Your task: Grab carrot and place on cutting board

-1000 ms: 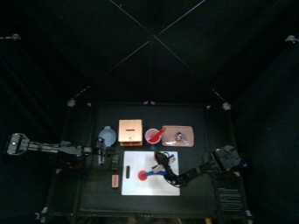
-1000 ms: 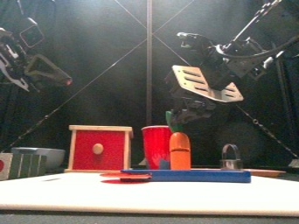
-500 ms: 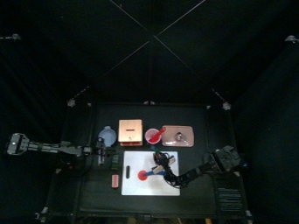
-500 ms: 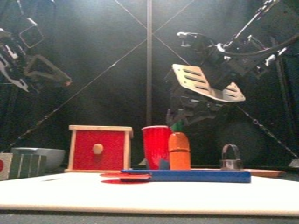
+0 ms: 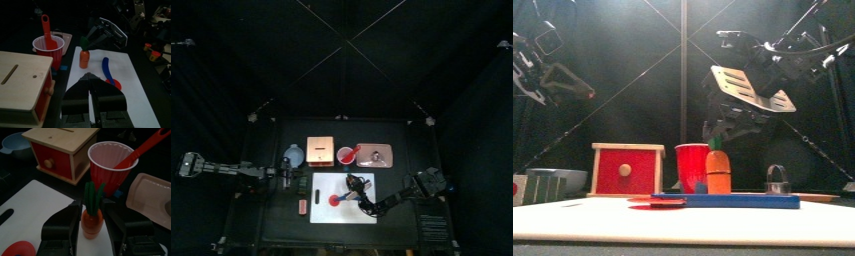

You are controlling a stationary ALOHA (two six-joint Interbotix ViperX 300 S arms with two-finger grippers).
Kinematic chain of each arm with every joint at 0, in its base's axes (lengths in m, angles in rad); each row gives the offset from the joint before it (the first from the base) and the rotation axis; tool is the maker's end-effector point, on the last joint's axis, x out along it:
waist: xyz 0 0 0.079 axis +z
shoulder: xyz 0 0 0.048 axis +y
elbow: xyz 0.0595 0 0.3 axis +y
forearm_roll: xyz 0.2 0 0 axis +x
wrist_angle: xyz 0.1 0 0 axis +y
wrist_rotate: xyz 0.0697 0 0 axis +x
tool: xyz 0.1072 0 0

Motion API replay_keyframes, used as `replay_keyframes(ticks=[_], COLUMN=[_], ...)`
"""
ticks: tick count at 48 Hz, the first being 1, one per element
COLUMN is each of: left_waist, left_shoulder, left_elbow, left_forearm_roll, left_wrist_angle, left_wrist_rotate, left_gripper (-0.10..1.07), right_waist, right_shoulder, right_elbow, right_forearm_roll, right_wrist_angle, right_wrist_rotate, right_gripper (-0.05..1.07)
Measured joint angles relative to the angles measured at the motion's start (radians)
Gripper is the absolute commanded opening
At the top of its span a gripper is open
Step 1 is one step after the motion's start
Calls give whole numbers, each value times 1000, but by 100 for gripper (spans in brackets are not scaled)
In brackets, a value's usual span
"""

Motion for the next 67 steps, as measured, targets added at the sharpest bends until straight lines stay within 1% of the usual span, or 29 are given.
replay_keyframes(ticks=[16,19,28,34,41,54,61,67], left_waist=[0,0,0,0,2,0,0,0], left_shoulder=[0,0,0,0,0,0,0,2], left_elbow=[0,0,0,0,0,0,0,0], left_forearm_roll=[0,0,0,0,0,-2,-6,-11], left_wrist_angle=[0,0,0,0,0,0,0,0], left_wrist_rotate=[0,0,0,0,0,0,0,0], left_gripper=[30,30,30,30,30,30,30,30], right_waist=[14,17,20,21,29,51,69,97], right_shoulder=[0,0,0,0,-5,-58,-103,-161], right_elbow=[-9,-11,-11,-11,-11,2,34,72], right_forearm_roll=[9,11,17,28,44,51,67,78], right_wrist_angle=[2,3,3,3,3,3,5,8], right_wrist_rotate=[-2,-2,-5,-6,-11,-20,-18,-23], right_gripper=[75,78,93,98,98,98,98,98])
